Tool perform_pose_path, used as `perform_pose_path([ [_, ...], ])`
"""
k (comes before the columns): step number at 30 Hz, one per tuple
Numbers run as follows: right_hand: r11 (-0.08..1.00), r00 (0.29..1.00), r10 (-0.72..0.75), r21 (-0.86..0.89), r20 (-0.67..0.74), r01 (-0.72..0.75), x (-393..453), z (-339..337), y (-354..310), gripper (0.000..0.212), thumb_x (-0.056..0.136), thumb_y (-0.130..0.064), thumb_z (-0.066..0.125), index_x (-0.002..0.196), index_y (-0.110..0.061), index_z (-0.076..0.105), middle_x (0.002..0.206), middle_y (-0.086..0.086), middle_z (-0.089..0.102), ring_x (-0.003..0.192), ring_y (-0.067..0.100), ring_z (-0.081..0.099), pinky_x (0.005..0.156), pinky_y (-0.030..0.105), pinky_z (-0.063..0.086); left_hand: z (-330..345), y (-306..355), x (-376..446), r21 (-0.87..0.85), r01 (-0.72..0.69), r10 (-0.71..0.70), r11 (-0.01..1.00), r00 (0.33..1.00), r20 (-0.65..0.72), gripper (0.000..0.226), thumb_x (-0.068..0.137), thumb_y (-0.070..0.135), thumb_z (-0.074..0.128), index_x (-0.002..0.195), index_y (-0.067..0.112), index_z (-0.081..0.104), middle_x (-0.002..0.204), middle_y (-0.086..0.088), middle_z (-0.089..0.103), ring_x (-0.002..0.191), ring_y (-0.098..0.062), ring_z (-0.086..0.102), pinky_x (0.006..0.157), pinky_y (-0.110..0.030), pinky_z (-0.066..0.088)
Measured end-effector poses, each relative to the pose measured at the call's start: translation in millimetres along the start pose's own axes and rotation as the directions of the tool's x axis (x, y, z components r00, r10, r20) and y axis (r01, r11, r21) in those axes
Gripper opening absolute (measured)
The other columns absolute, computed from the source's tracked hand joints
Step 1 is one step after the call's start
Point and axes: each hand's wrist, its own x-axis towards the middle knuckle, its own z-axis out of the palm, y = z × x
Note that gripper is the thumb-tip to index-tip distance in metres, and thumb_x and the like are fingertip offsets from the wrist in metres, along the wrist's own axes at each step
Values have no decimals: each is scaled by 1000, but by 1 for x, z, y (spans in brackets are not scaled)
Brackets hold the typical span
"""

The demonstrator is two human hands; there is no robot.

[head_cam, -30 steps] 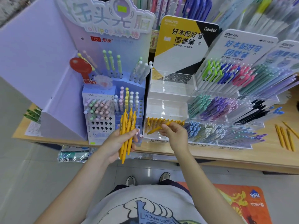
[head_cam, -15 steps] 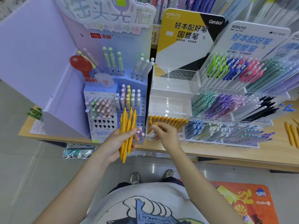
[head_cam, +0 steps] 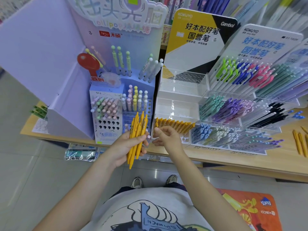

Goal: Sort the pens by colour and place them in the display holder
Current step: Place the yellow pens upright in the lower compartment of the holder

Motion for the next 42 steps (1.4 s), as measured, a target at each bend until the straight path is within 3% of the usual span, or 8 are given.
perform_pose_path([
  [3, 999, 999, -6, -42, -31, 4, 1, 1, -5, 30, 88, -24, 73, 96, 1, 60, 88, 23, 71, 57, 21, 64, 55, 32, 55, 2, 1, -2, 5, -8, 8, 1000, 1000, 23, 40, 81, 22, 68, 118, 9, 63, 84, -9, 69, 68, -25, 69, 60, -32, 56],
  [6, 995, 997, -48, -93, -63, 42, -7, -7, -17, 33, 90, -30, 70, 97, 1, 63, 75, 11, 65, 48, 14, 53, 44, 23, 43, 5, 2, -3, 30, -12, 10, 999, 999, 40, 38, 80, 22, 68, 116, 9, 64, 83, -10, 70, 67, -25, 70, 60, -32, 56],
  [12, 986, 976, -164, 22, 146, 162, -31, -17, -42, 24, 93, -27, 66, 84, -5, 69, 68, 7, 59, 50, 16, 44, 44, 25, 34, 22, 4, 0, 178, 2, -28, 984, 989, 144, 38, 79, 23, 70, 111, 4, 62, 89, -16, 74, 66, -27, 71, 59, -31, 58],
  [20, 970, 974, -179, 143, -136, 198, -32, -64, -49, 17, 96, -20, 61, 82, -11, 63, 56, 6, 50, 46, 19, 40, 45, 26, 32, 12, 5, 7, 269, -45, 46, 962, 999, 4, 20, 95, 16, 64, 109, 2, 61, 85, -16, 72, 61, -28, 68, 56, -33, 56],
  [24, 980, 969, -160, 89, -190, 179, -31, -77, -43, 10, 93, -18, 67, 90, -9, 69, 65, 9, 65, 49, 21, 54, 49, 28, 43, 9, 8, 7, 271, -59, 71, 961, 997, -36, 24, 95, 16, 65, 110, -3, 61, 83, -14, 71, 61, -29, 66, 54, -32, 55],
  [28, 975, 987, -106, 183, -123, 128, -23, -72, -33, 21, 92, -11, 67, 110, 0, 66, 88, 17, 74, 76, 29, 73, 64, 31, 58, 10, 12, 6, 278, -68, 82, 958, 996, -42, 25, 95, 17, 65, 110, -3, 61, 86, -16, 71, 63, -29, 65, 56, -32, 55],
  [32, 975, 997, -77, 205, -29, 82, -12, -61, -25, 27, 98, -15, 58, 119, 3, 58, 104, 23, 71, 93, 32, 72, 77, 34, 60, 9, 12, 4, 275, -66, 81, 959, 996, -41, 22, 95, 16, 64, 110, -2, 62, 82, -12, 71, 62, -26, 67, 56, -31, 55],
  [42, 964, 996, -65, 261, 63, 46, -2, -36, -24, 22, 101, -17, 53, 107, 2, 59, 102, 26, 71, 95, 35, 72, 83, 38, 60, 5, 8, 2, 255, -39, 60, 966, 995, -75, 19, 94, 17, 66, 106, 2, 64, 77, -10, 69, 59, -26, 66, 57, -33, 54],
])
